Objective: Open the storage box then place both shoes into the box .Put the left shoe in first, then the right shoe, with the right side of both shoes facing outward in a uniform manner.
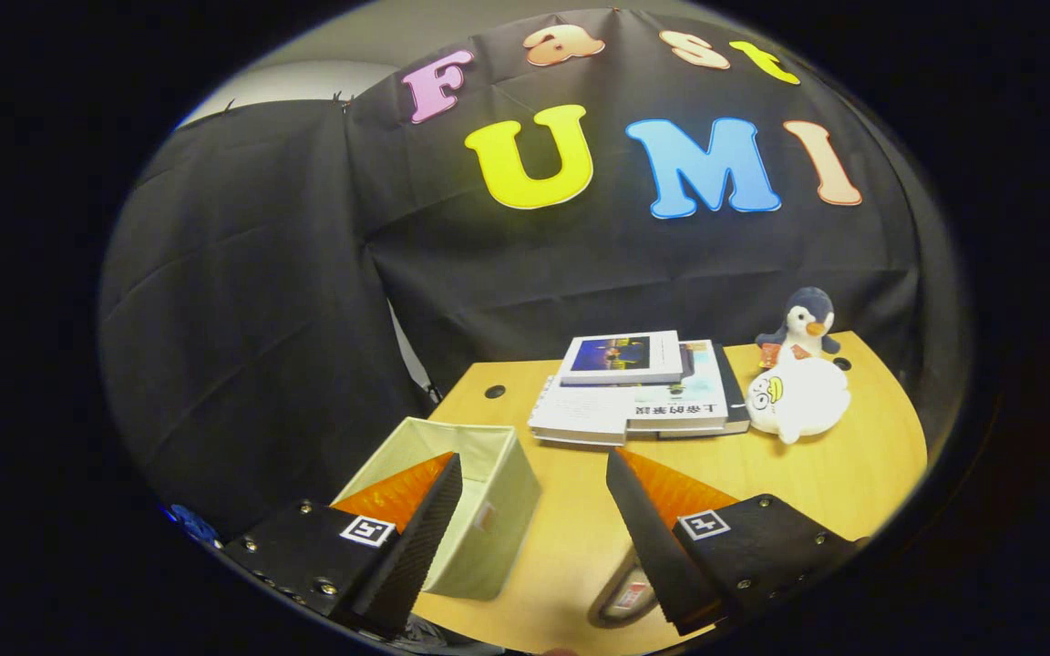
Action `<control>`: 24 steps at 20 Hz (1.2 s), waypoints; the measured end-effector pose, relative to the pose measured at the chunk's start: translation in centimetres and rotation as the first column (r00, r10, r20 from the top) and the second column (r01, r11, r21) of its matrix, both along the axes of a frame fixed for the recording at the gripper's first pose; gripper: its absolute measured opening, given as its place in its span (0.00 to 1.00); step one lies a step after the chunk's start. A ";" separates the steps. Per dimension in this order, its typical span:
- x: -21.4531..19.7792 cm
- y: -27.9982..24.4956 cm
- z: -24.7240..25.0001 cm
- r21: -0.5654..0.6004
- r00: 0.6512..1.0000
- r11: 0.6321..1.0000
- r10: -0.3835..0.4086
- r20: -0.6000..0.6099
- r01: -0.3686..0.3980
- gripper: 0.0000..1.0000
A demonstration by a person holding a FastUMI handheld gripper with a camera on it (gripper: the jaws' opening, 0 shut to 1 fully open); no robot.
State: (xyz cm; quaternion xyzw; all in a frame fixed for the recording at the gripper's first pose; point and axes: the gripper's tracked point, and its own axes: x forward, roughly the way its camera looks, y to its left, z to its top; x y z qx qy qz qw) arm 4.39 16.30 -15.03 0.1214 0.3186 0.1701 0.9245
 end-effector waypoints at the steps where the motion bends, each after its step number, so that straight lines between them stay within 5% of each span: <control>1: -0.1 -0.7 -1.0 -0.022 1.000 1.000 -0.004 -0.007 0.004 0.97; 16: -4.1 -7.5 -14.1 -0.146 0.974 0.986 -0.114 -0.194 0.086 0.97; 24: -6.2 -8.1 -18.7 -0.166 0.949 0.985 -0.098 -0.299 0.049 0.98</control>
